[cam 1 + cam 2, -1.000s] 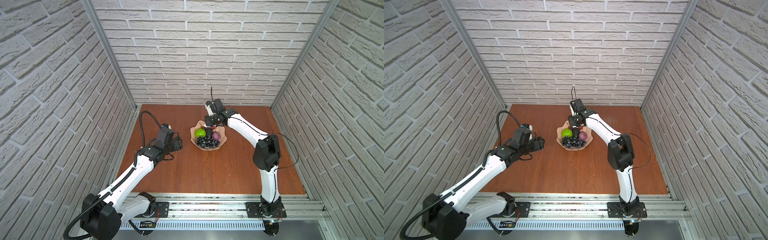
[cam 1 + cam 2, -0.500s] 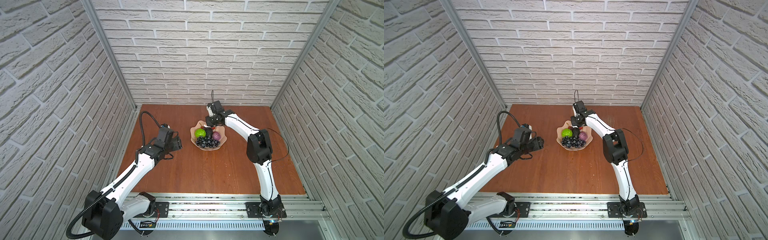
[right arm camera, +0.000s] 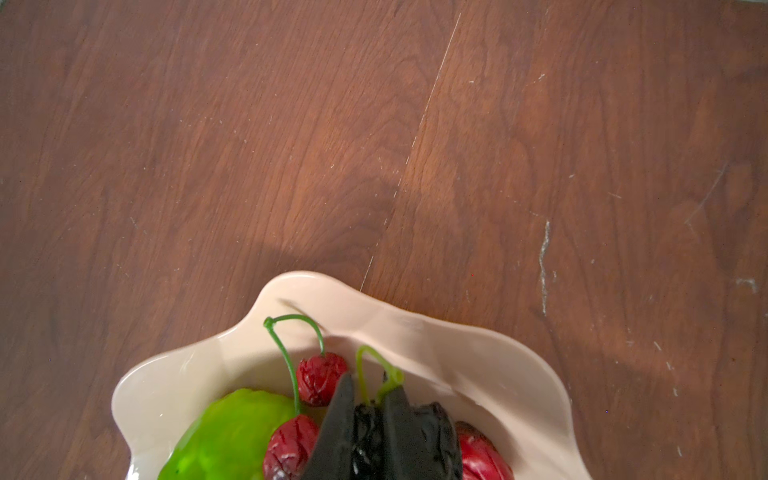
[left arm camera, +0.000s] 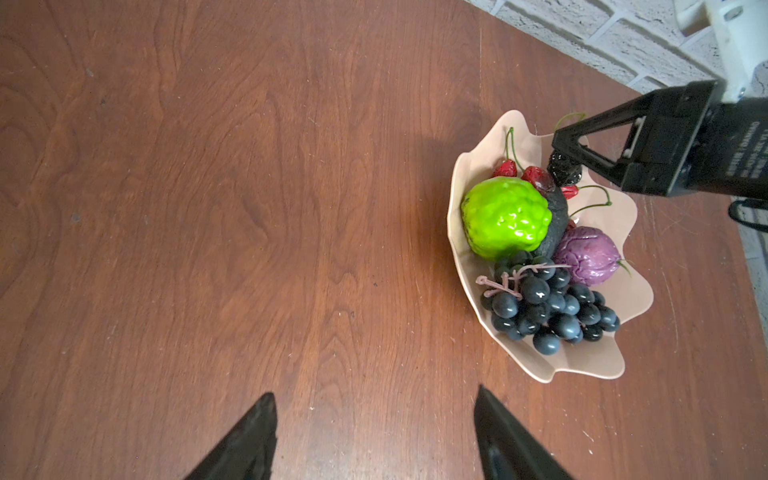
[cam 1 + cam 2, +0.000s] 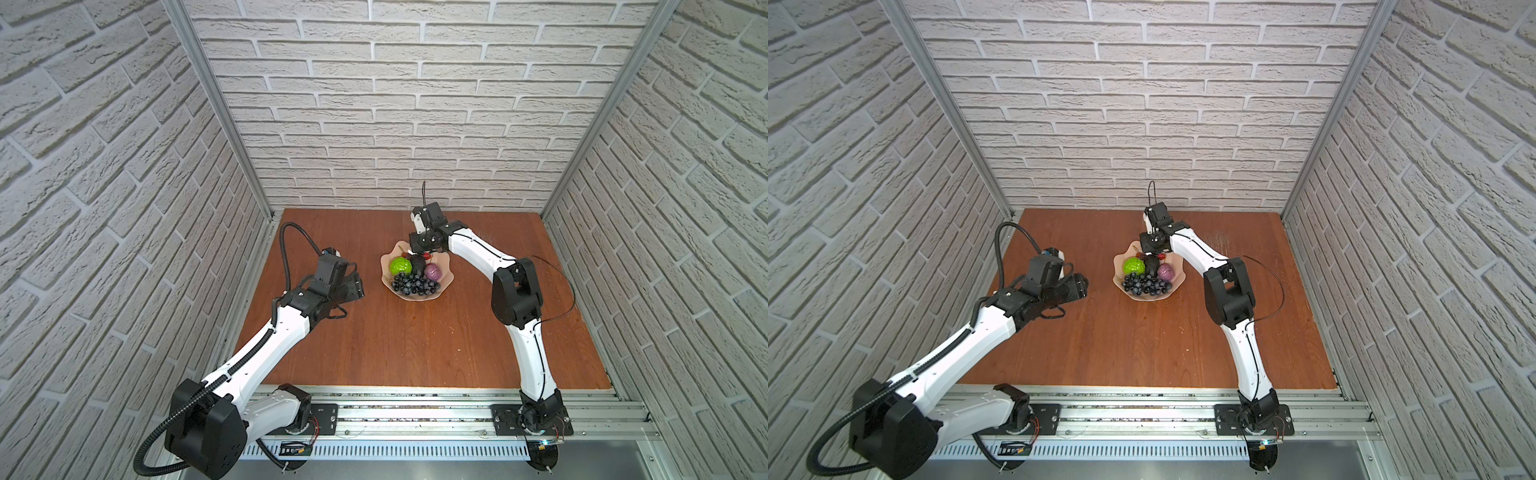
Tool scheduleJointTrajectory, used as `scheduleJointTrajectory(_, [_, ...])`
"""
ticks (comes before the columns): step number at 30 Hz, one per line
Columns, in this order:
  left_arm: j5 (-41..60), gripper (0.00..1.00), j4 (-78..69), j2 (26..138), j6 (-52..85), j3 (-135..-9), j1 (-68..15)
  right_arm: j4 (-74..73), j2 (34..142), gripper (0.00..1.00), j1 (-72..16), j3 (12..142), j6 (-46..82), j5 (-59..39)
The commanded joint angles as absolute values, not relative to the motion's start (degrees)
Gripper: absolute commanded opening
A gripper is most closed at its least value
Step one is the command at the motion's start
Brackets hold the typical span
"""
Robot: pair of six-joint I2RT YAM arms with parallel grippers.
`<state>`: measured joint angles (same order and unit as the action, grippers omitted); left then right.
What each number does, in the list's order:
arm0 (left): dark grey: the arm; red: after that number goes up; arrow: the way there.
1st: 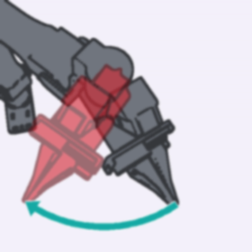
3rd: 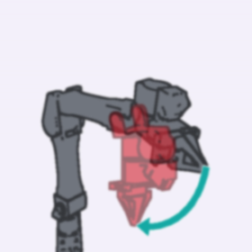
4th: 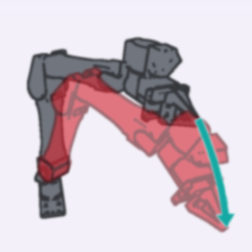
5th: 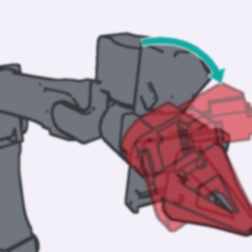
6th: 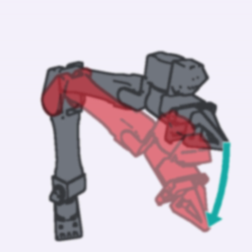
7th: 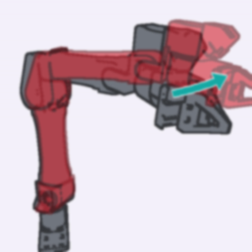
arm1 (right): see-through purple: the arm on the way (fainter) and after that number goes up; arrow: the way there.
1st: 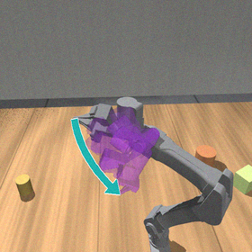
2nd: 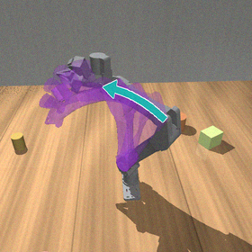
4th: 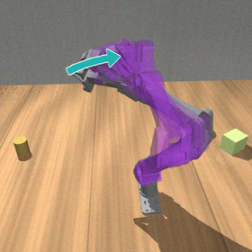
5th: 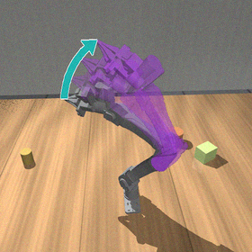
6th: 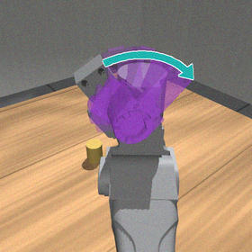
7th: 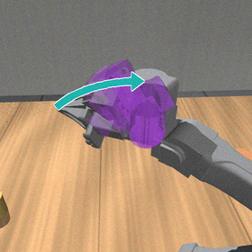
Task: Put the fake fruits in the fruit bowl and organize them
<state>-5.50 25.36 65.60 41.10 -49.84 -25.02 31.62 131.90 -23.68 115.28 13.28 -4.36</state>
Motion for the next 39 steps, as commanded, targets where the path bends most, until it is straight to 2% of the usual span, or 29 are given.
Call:
scheduleJointTrajectory(1, [-5.54,0.74,24.76,65.32,41.00,-50.05,-24.54,29.62,133.07,0.14,-24.08,116.55,13.32,-5.63])
scheduleJointTrajectory(14, [-5.84,0.74,25.92,61.42,42.26,-49.14,-24.61,30.56,134.23,0.31,-24.35,117.52,11.36,-4.83])
scheduleJointTrajectory(19, [-6.15,0.75,26.61,60.44,42.33,-49.17,-24.61,30.76,132.54,0.33,-24.36,116.62,10.97,-4.43])
scheduleJointTrajectory(26, [-5.99,0.75,27.66,59.77,42.55,-49.74,-24.61,29.06,125.43,0.34,-24.91,113.42,9.90,-5.65])
scheduleJointTrajectory(31, [-5.12,0.82,28.86,61.48,42.01,-51.74,-24.44,28.68,117.20,0.35,-25.31,110.26,8.44,-4.68])
scheduleJointTrajectory(36, [-6.97,0.92,30.42,65.13,37.27,-58.12,-23.65,25.99,104.63,0.57,-25.41,100.82,7.84,-1.22])
scheduleJointTrajectory(37, [-9.38,0.98,31.82,65.85,37.04,-59.71,-23.36,25.85,102.19,0.73,-25.38,98.67,7.23,-0.55])
scheduleJointTrajectory(38, [-11.59,0.98,32.41,66.17,36.76,-60.58,-23.13,25.90,100.06,0.87,-25.36,96.97,6.60,-0.03])
scheduleJointTrajectory(39, [-13.34,0.98,31.71,66.27,35.67,-60.84,-22.57,26.30,97.75,0.94,-25.29,95.29,5.72,1.28])
